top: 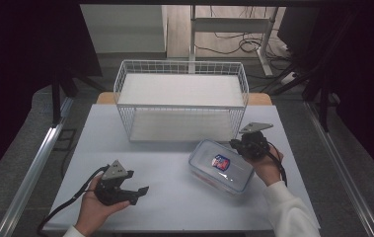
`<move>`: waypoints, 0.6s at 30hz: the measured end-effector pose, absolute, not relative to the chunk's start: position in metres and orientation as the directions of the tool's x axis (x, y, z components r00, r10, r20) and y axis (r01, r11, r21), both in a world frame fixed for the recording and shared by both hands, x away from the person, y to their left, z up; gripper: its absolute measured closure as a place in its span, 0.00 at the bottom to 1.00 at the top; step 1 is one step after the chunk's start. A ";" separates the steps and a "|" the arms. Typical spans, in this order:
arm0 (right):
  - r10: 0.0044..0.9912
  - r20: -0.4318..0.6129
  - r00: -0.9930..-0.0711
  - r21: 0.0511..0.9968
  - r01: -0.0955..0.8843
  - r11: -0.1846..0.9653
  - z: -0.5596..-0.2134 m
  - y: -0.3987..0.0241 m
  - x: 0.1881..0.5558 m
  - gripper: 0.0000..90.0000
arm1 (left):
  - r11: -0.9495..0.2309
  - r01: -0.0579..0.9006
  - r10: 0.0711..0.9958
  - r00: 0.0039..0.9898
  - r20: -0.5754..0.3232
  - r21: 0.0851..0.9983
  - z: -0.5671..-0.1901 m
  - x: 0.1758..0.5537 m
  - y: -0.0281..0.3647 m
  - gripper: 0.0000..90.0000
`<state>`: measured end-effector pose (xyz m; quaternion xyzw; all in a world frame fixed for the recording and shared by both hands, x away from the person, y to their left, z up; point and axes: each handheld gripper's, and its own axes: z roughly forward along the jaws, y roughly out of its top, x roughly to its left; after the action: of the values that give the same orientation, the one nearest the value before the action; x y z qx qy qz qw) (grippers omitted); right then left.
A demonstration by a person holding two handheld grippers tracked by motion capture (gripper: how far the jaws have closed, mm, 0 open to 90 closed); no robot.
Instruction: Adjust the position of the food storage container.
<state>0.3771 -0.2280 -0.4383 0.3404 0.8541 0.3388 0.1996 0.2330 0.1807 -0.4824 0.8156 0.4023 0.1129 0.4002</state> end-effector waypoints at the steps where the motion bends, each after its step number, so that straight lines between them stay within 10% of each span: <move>1: 0.715 -0.122 -0.689 0.708 0.444 0.549 -0.439 -0.227 0.379 0.97 | -0.356 0.566 0.747 0.651 -0.138 0.744 -0.482 0.233 0.181 0.24; 18: 0.651 -0.222 -0.726 0.615 0.413 0.671 -0.461 -0.207 0.401 0.99 | -0.362 0.566 0.748 0.651 -0.131 0.741 -0.483 0.233 0.180 0.24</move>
<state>0.4010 -0.2073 -0.4610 0.2995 0.8879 0.2732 0.2175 0.2326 0.1802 -0.4832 0.8173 0.4019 0.1147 0.3966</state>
